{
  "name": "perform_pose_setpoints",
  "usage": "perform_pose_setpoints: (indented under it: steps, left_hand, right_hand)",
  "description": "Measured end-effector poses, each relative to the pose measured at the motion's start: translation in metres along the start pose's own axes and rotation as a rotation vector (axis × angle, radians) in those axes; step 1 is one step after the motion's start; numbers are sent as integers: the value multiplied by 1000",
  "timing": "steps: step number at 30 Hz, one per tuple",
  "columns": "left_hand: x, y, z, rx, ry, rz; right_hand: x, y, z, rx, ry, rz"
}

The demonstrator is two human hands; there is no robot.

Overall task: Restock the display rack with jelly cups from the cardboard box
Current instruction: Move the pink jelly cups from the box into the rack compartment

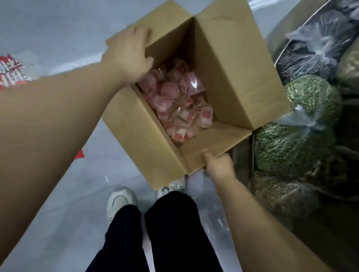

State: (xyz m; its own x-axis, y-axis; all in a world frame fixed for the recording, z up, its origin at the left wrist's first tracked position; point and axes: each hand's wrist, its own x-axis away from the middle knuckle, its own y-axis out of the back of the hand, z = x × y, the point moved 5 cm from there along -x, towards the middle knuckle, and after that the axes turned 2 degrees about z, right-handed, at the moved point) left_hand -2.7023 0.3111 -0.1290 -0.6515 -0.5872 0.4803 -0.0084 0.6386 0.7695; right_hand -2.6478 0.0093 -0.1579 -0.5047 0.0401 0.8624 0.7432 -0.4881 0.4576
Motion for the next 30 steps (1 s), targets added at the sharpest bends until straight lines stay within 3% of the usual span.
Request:
perform_pose_setpoints:
  steps: [4,8,16,20,24,30]
  left_hand:
    - [-4,-8,9,-117,135,-27]
    - [58,-12,42,-9,219,29]
    - [262,-46,86,382,590,43]
    - [332,-73,81,485,698,-4]
    - [371,-116,79,433,696,-13]
    - [408,-193,65,426,703,-23]
  right_hand:
    - [1,-1,-1,-35,36,-100]
    - [20,16,2,47,44,-148]
    - [92,37,14,642,378,-77]
    - [110,29,-30,734,400,-25]
    - [103,29,-81,706,384,56]
    - [79,43,-148,713,381,19]
